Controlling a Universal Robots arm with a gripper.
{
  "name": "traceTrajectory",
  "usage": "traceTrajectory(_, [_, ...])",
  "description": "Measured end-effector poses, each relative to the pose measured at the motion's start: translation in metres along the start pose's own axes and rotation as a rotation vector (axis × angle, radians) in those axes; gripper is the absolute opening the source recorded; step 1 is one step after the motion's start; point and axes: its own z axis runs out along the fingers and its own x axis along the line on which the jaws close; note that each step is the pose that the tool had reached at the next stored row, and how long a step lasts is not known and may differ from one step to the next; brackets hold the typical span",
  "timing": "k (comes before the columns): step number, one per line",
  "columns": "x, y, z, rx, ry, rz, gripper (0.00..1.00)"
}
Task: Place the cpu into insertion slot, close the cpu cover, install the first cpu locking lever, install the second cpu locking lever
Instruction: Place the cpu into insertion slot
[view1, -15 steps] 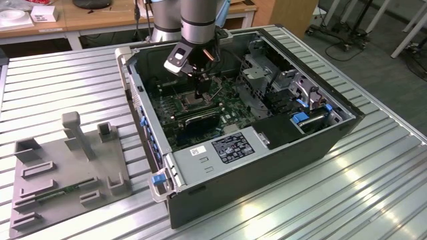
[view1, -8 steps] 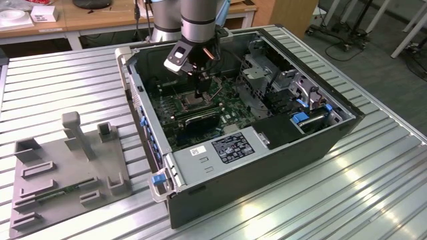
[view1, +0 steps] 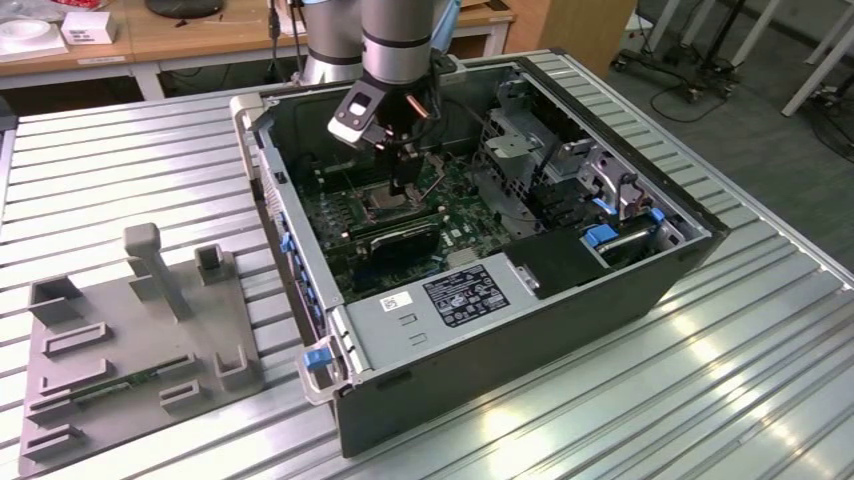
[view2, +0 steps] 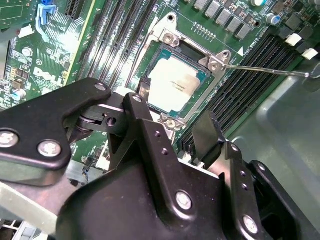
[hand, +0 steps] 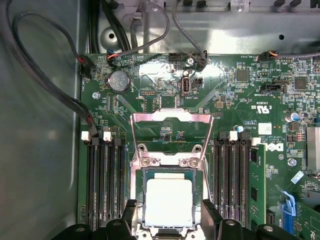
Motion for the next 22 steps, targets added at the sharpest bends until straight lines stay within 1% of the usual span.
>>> traceTrajectory(10, [0.0001,0.0,-0.0007,-0.0001,0.0003,0.0,0.61])
traceTrajectory(22, [0.0002,0.0002,-0.0044,-0.0002,0.0003,0.0,0.61])
